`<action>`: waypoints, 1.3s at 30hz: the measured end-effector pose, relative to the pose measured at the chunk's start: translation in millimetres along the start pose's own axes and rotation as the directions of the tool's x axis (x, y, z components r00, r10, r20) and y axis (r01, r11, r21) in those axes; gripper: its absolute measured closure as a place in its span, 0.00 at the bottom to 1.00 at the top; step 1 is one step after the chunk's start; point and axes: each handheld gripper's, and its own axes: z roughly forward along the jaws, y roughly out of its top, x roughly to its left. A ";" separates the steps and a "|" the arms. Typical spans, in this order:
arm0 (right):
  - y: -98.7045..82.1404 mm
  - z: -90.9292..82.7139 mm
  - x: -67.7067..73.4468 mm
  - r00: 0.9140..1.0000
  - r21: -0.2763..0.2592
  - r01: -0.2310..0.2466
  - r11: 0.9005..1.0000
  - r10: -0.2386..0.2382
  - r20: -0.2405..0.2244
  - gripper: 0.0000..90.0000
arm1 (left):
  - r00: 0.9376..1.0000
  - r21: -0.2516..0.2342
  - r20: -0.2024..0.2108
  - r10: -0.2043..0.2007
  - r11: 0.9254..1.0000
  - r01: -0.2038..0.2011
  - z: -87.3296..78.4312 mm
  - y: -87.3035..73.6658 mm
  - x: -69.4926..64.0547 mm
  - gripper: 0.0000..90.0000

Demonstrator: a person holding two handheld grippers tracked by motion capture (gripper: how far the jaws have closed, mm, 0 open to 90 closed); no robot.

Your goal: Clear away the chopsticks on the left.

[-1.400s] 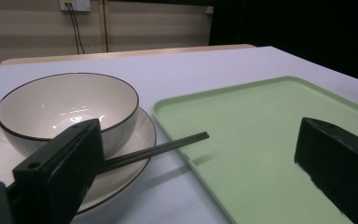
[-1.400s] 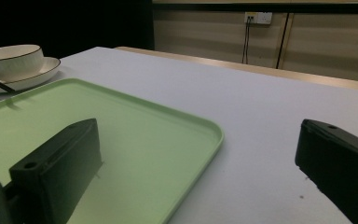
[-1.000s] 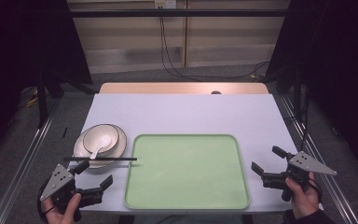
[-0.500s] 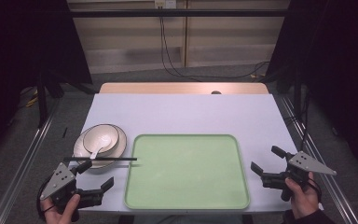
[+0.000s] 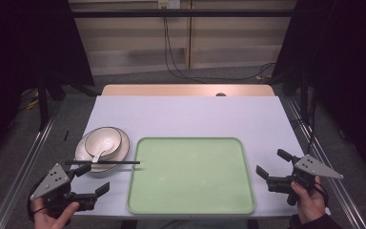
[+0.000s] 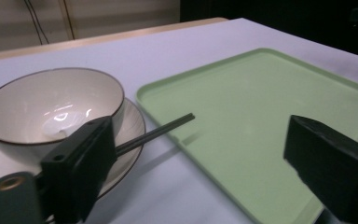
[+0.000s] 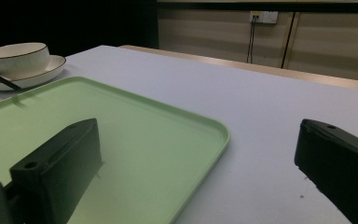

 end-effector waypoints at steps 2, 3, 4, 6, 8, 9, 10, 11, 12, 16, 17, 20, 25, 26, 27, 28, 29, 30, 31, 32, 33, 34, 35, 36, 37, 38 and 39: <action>0.1 0.0 0.3 1.000 -0.001 0.002 1.000 -0.002 -0.003 0.00 | 1.000 0.016 -0.004 0.006 1.000 -0.006 -0.9 0.4 6.5 0.08; 0.0 0.5 0.2 1.000 -0.004 0.005 1.000 -0.005 -0.001 0.00 | 1.000 0.023 -0.006 0.014 1.000 -0.014 -1.4 0.4 10.4 0.08; 0.0 0.5 0.2 1.000 -0.004 0.005 1.000 -0.005 -0.001 0.00 | 1.000 0.036 -0.004 0.019 0.999 -0.019 -2.3 0.8 14.2 0.08; 0.0 0.6 0.3 1.000 -0.003 0.006 1.000 -0.006 0.002 0.00 | 1.000 0.074 -0.010 0.024 0.997 -0.023 -4.8 2.0 24.5 0.09; -0.1 0.7 0.2 1.000 0.000 0.002 1.000 -0.002 -0.001 0.00 | 1.000 0.076 -0.005 0.025 0.997 -0.024 -5.6 2.6 27.9 0.11; -0.1 0.7 0.2 1.000 0.000 0.002 1.000 -0.002 -0.001 0.00 | 1.000 0.085 -0.003 0.028 0.996 -0.028 -6.7 3.5 31.4 0.11; -0.1 1.4 0.7 1.000 -0.001 0.000 1.000 0.000 0.002 0.00 | 1.000 0.091 0.009 0.020 0.996 -0.020 -7.4 4.7 34.6 0.11; -0.1 1.6 0.6 1.000 0.001 -0.001 1.000 0.001 0.000 0.00 | 0.999 0.104 0.038 0.007 0.994 -0.011 -8.2 6.0 39.0 0.11; -0.2 1.8 0.8 1.000 0.004 -0.001 1.000 0.001 -0.001 0.00 | 0.999 0.133 0.044 0.015 0.991 -0.021 -8.1 8.3 46.2 0.11; -0.2 1.7 1.1 1.000 0.005 -0.002 1.000 0.002 -0.004 0.00 | 0.994 0.132 0.108 0.020 0.991 -0.034 -8.8 11.0 58.6 0.13; -0.1 1.7 0.9 1.000 0.009 -0.001 1.000 0.001 -0.005 0.01 | 0.994 0.138 0.098 0.038 0.989 -0.052 -8.5 11.5 60.9 0.15; -0.2 2.5 0.5 1.000 0.010 -0.004 1.000 0.004 -0.003 0.01 | 0.991 0.155 0.112 0.076 0.984 -0.093 -6.2 10.0 68.8 0.18; -0.2 3.0 2.0 1.000 0.016 -0.008 1.000 0.008 -0.006 0.01 | 0.987 0.168 0.095 0.127 0.975 -0.142 0.0 5.1 83.5 0.35; -0.2 3.1 1.9 1.000 0.016 -0.007 1.000 0.008 -0.004 0.01 | 0.986 0.165 0.107 0.125 0.976 -0.142 1.4 4.4 86.8 0.39; -0.2 3.1 2.0 1.000 0.016 -0.008 1.000 0.008 -0.006 0.01 | 0.986 0.165 0.107 0.125 0.976 -0.142 1.4 4.4 86.8 0.45; -0.2 3.1 2.0 1.000 0.016 -0.008 1.000 0.008 -0.006 0.01 | 0.988 0.159 0.099 0.118 0.978 -0.133 3.3 3.6 88.9 0.45; -0.3 3.3 1.8 1.000 0.014 -0.005 1.000 0.005 -0.005 0.01 | 0.987 0.170 0.093 0.129 0.975 -0.143 4.6 3.2 91.5 0.48; -0.4 3.5 1.6 1.000 0.014 -0.004 1.000 0.004 -0.005 0.01 | 0.987 0.178 0.087 0.134 0.973 -0.148 6.5 2.8 93.9 0.50; -0.4 3.5 1.6 1.000 0.016 -0.004 1.000 0.004 -0.006 0.01 | 0.988 0.180 0.086 0.132 0.973 -0.145 8.6 2.3 95.7 0.52; -0.4 3.4 1.8 1.000 0.015 -0.005 1.000 0.005 -0.006 0.01 | 0.986 0.187 0.086 0.141 0.970 -0.155 10.4 2.2 97.8 0.59; -0.4 3.4 1.8 1.000 0.015 -0.005 1.000 0.005 -0.006 0.01 | 0.985 0.194 0.082 0.151 0.967 -0.165 12.3 1.9 100.0 0.59; -0.4 3.5 1.7 1.000 0.016 -0.003 1.000 0.003 -0.007 0.01 | 0.984 0.199 0.080 0.156 0.965 -0.170 13.9 1.5 101.6 0.65; -0.5 3.6 1.3 1.000 0.015 0.004 1.000 -0.004 -0.005 0.01 | 0.983 0.207 0.080 0.168 0.961 -0.181 15.9 1.1 103.7 0.73; -0.4 3.4 1.3 1.000 0.018 0.005 1.000 -0.005 -0.010 0.01 | 0.982 0.208 0.092 0.167 0.961 -0.183 18.0 0.6 105.8 0.76; -0.4 3.4 1.3 1.000 0.018 0.005 1.000 -0.005 -0.010 0.01 | 0.982 0.208 0.092 0.167 0.961 -0.183 18.0 0.6 105.8 0.76; -0.5 4.1 1.8 1.000 0.015 0.006 1.000 -0.006 -0.001 0.01 | 0.979 0.210 0.096 0.178 0.958 -0.195 19.6 0.6 106.6 0.77; -0.6 4.4 2.1 1.000 0.017 0.007 1.000 -0.007 -0.001 0.01 | 0.976 0.231 0.106 0.192 0.950 -0.212 22.6 -0.3 106.4 0.78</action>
